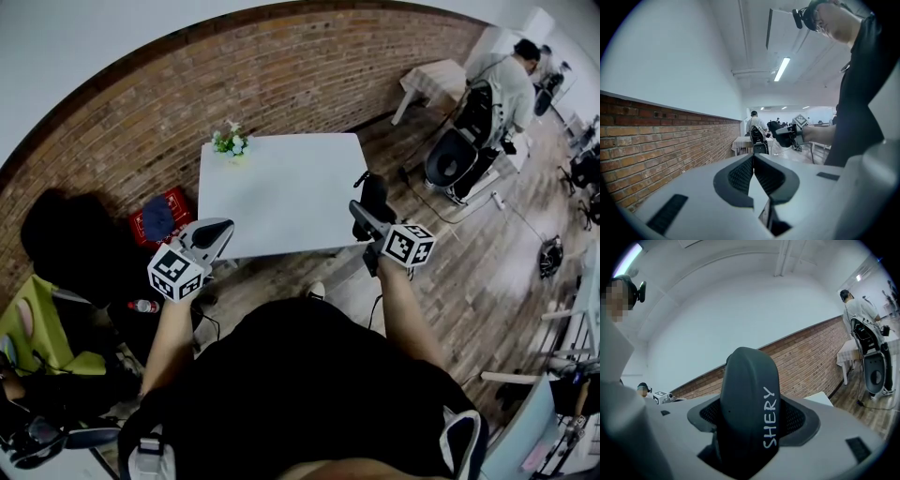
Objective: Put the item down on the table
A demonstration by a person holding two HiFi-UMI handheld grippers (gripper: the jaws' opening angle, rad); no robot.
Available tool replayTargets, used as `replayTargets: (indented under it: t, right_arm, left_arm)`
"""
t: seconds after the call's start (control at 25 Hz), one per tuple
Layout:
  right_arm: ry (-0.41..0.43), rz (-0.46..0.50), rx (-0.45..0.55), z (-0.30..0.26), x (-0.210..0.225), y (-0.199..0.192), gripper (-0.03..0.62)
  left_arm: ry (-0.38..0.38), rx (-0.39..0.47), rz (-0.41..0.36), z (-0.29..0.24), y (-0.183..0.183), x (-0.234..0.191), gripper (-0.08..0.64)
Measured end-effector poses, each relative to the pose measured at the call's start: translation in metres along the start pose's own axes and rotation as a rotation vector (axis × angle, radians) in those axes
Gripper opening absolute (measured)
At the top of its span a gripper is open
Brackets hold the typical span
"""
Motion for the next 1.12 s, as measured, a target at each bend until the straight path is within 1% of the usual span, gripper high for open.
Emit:
replayTargets:
  t: [0.36,0.64,1.12]
  right_arm:
    - [0.011,-0.015,-0.016,-0.023,0.032,0.014,0.350]
    - [0.018,-0.022,-0.033,-0.042,0.048,0.023,0.350]
    - [0.014,-0.049,-0.044,-0.053,0.080,0.031,0.350]
  left_arm:
    - [0.000,-0.017,0.010,-0.034,0.006,-0.020,0.011]
    - [-0.012,-0.029,0.015,-0.058,0.008,-0.036,0.011]
    - [-0.030,-0.037,0.006,-0.095,0.020,-0.046,0.011]
Point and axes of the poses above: the fingertips, and each gripper's own axes: z backward along the fingers, x to its right, y out of its top, the point moved 7 cm from there along z, backward along the fingers, and after that the axes turned 9 degrees about -x, right-handed, at the moved point
